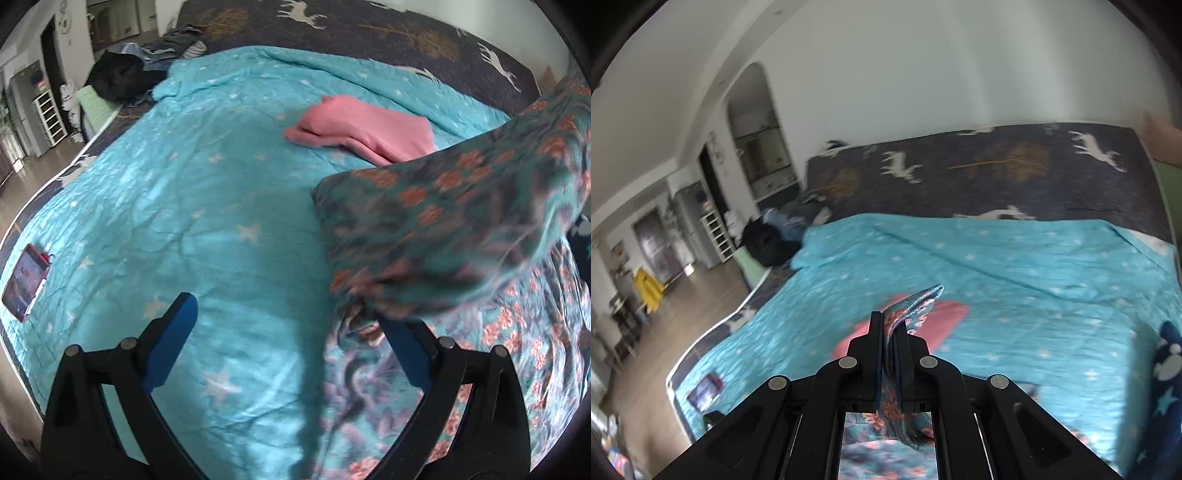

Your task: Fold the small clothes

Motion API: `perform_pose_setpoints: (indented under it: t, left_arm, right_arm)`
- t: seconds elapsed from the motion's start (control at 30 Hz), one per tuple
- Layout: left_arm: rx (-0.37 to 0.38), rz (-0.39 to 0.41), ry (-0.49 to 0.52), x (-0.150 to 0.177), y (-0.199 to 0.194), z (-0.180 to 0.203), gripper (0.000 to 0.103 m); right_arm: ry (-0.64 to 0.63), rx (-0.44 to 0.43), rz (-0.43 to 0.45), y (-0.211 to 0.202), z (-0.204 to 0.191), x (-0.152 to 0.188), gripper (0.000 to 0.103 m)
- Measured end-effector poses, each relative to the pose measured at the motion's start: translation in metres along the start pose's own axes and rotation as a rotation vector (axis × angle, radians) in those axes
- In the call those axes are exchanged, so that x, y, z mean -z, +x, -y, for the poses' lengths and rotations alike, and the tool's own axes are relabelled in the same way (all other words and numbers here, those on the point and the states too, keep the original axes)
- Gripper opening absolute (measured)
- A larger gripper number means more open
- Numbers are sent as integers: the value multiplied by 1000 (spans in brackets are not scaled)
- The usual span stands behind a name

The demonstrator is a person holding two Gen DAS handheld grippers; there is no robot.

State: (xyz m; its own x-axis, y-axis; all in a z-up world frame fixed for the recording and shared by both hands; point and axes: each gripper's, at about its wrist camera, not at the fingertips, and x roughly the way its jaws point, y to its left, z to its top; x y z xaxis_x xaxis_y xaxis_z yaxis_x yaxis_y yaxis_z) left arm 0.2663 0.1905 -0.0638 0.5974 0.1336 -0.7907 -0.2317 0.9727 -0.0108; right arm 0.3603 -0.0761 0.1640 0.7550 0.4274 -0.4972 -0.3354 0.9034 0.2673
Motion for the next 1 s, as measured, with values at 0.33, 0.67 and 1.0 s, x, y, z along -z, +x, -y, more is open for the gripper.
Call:
perform_pose_setpoints:
  t: [0.33, 0.67, 1.0]
  left_arm:
    - [-32, -36, 33, 8, 8, 8, 98]
    - [-87, -8, 81, 14, 0, 18, 98]
    - [-123, 5, 155, 24, -5, 28, 98]
  right_arm:
    - [339, 101, -186, -10, 181, 113, 5]
    - [537, 81, -228, -20, 248, 176, 7]
    - [500, -16, -321, -21, 230, 211, 48]
